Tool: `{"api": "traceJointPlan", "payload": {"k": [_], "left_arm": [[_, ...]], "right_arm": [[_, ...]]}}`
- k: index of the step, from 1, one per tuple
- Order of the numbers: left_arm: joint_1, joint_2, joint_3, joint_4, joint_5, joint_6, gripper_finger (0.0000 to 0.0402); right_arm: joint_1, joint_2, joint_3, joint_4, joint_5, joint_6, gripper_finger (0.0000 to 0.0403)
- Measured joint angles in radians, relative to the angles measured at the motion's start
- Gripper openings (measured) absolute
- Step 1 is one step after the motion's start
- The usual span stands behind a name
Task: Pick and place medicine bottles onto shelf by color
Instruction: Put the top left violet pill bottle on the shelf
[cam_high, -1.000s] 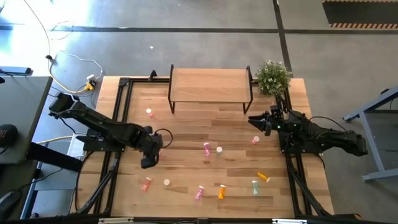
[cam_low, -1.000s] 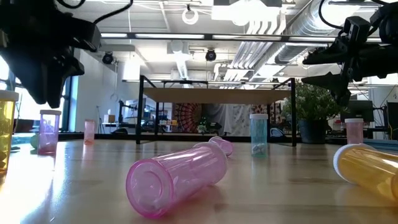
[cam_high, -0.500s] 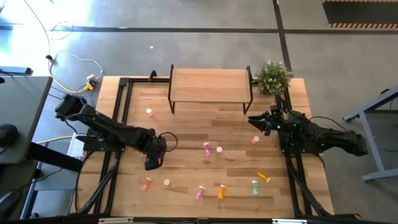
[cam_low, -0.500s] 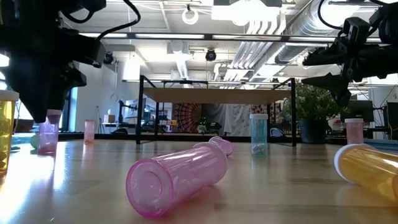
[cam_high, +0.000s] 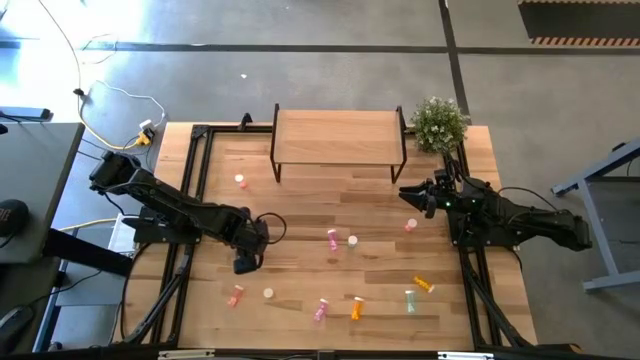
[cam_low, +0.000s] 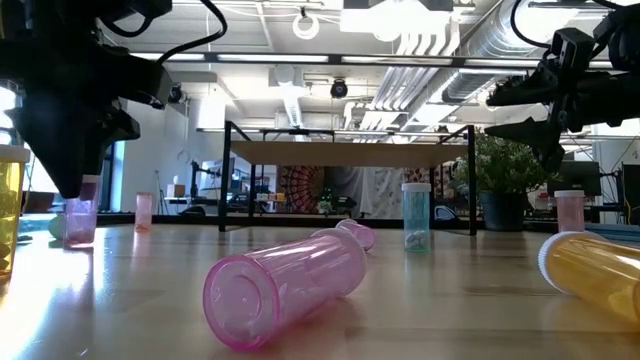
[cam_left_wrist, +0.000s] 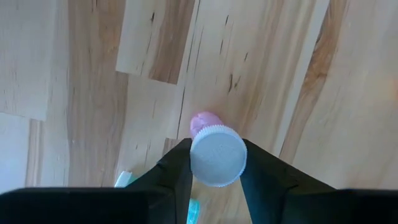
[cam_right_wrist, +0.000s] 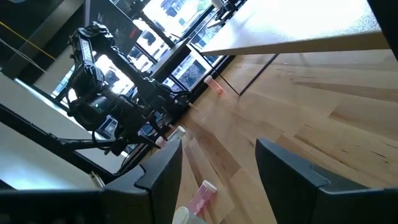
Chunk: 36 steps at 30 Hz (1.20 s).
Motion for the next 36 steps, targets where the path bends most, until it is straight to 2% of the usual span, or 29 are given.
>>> {"api": "traceJointPlan", "payload": {"k": [10,17,24,28,36], "left_arm": [[0.009,-0.011,0.002,0.01,0.031,-0.008,0.011],[0.096,-0.022,0.092,0.005,0.1,0.02,0.0111],[0.273,-0.021,0.248,-0.01,0.114,0.168,0.0114],[0.408,-0.021,0.36,-0.036,0.113,0.293,0.0114],[0.702,-0.021,0.547,-0.038,0.093,0.572,0.0115]], "right_arm": [[0.0,0.0,0.0,-0.001,0.0,0.002,0.0195],[0.0,0.0,0.0,0.001,0.0,0.029,0.0195],[0.0,0.0,0.0,0.026,-0.002,0.108,0.0195],[0.0,0.0,0.0,0.07,-0.012,0.136,0.0195],[0.0,0.0,0.0,0.176,0.047,0.131,0.0195]]}}
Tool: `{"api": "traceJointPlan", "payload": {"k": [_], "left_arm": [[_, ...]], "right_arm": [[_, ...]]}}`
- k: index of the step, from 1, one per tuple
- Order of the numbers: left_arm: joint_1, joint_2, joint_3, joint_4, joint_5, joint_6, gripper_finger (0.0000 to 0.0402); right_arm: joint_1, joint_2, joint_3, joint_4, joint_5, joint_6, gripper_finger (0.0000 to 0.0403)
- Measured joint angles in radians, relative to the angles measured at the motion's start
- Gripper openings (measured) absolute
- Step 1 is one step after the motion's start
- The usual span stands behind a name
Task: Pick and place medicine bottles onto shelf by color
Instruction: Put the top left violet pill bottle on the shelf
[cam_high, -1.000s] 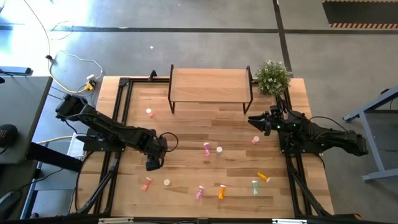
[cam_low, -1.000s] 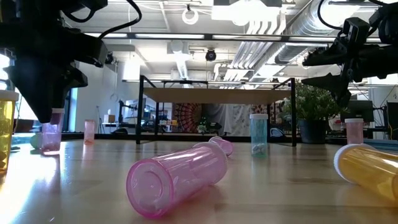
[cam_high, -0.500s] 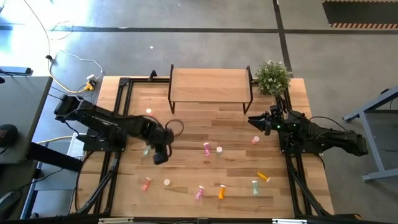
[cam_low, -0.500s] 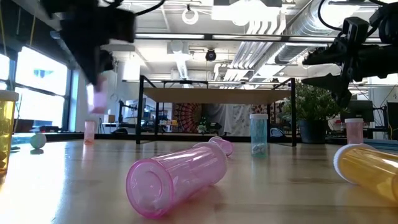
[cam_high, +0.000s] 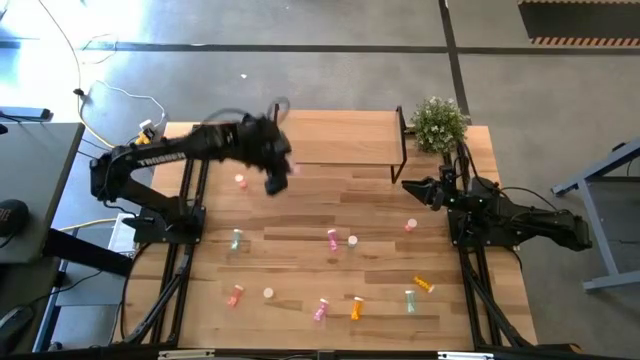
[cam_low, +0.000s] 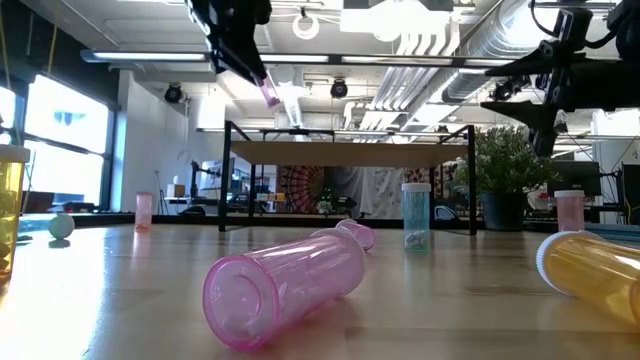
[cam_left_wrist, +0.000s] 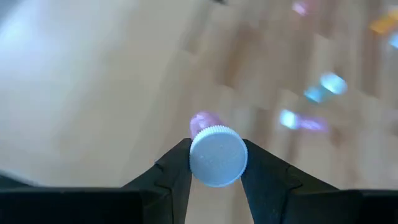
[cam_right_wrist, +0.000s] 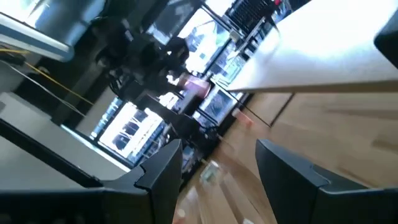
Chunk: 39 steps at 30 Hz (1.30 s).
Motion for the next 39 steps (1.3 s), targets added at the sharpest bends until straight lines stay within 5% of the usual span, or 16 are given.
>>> {"api": "traceJointPlan", "payload": {"k": [17,26,39], "left_arm": [[0.414,0.184,0.375,-0.114,-0.019,0.264,0.0115],[0.42,0.331,0.543,-0.262,0.023,0.125,0.0115],[0.343,0.433,0.552,-0.332,0.048,-0.053,0.0115]], "right_arm": [[0.0,0.054,0.126,-0.051,0.118,-0.084,0.0195],[0.0,0.159,0.171,-0.14,0.131,-0.079,0.0195],[0.0,0.19,0.172,-0.144,0.081,-0.059,0.0195]]}}
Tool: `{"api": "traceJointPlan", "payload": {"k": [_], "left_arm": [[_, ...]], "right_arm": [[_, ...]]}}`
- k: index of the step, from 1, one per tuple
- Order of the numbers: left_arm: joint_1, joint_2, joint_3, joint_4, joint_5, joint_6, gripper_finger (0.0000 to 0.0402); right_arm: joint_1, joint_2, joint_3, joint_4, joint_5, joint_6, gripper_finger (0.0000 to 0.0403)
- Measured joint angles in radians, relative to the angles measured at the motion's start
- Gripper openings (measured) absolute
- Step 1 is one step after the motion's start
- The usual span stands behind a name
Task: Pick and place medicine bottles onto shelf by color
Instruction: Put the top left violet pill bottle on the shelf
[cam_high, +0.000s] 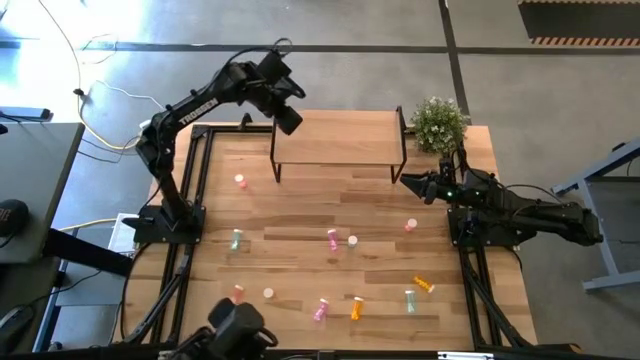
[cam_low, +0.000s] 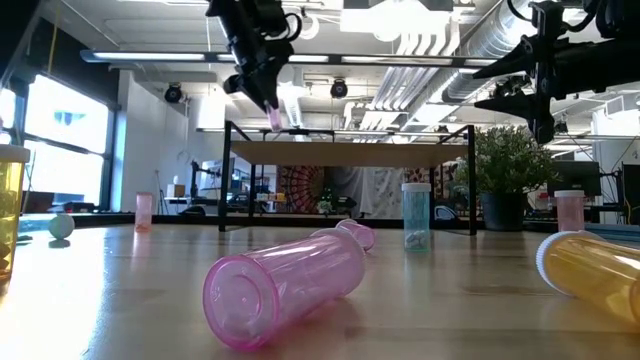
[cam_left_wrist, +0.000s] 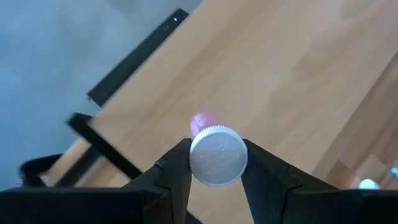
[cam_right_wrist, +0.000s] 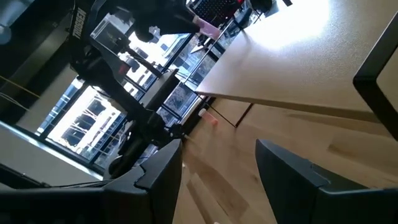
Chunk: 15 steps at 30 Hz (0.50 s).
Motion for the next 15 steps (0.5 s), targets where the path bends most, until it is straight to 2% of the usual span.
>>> {"api": "traceJointPlan", "payload": {"k": [6,15], "left_arm": [[-0.028,0.034,0.0,-0.014,-0.074,-0.014,0.0115],[-0.031,0.067,0.0,-0.027,-0.12,-0.049,0.0115]], "right_arm": [[0.0,0.0,0.0,-0.001,-0.001,-0.001,0.0195],[0.0,0.0,0.0,-0.026,-0.003,-0.001,0.0195]]}}
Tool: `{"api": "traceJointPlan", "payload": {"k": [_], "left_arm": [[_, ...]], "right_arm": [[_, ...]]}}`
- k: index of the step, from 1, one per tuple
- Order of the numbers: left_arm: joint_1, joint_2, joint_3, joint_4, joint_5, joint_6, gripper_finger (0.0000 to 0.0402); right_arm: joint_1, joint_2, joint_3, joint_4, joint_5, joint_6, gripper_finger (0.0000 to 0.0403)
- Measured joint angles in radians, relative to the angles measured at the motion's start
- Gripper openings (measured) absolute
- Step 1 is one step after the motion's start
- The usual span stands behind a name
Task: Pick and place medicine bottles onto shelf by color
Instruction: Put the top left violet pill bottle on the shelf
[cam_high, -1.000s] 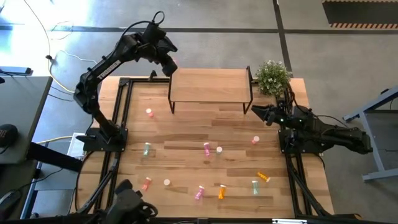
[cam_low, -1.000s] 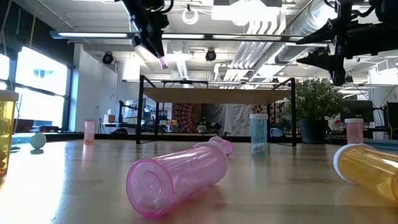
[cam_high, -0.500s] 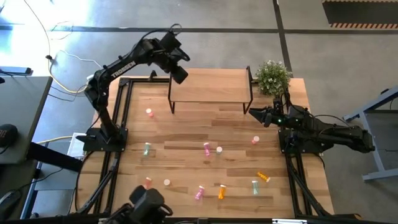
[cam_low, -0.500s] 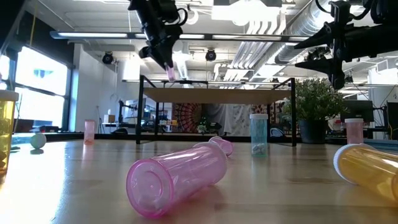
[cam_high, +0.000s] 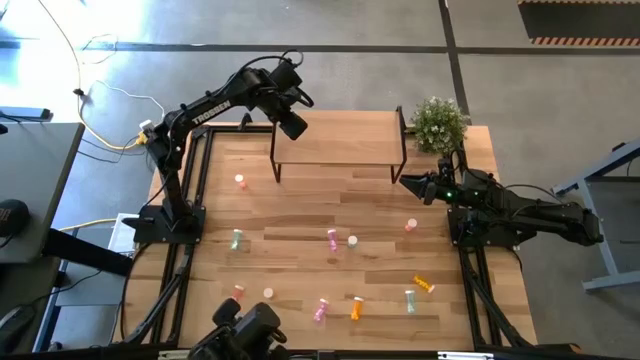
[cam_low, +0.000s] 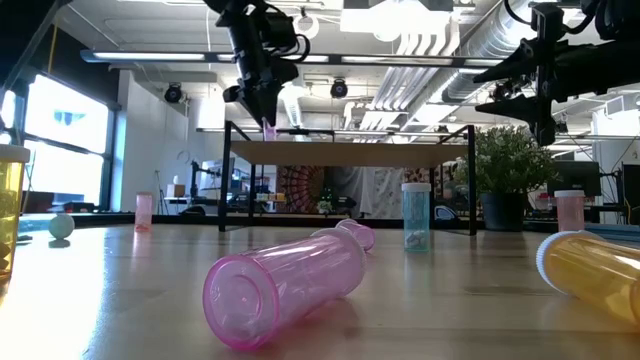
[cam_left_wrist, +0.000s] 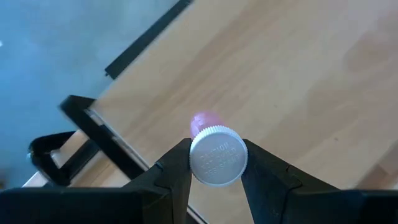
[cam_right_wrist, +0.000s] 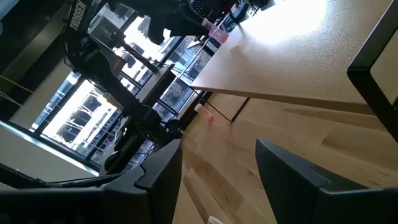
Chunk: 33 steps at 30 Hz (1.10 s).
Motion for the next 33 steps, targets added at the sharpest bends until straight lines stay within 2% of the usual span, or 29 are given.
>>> {"api": "traceJointPlan", "payload": {"k": [9,21,33], "left_arm": [[0.012,0.0,0.0,-0.008,0.024,-0.017,0.0115],[0.009,0.007,-0.001,-0.026,-0.013,-0.026,0.0115],[0.01,0.007,-0.001,-0.027,-0.006,-0.025,0.0115]], "right_arm": [[0.0,0.0,0.0,-0.013,-0.004,0.0,0.0195],[0.0,0.0,0.0,-0.015,-0.006,0.0,0.0195],[0.0,0.0,0.0,-0.015,-0.006,-0.001,0.0195]]}}
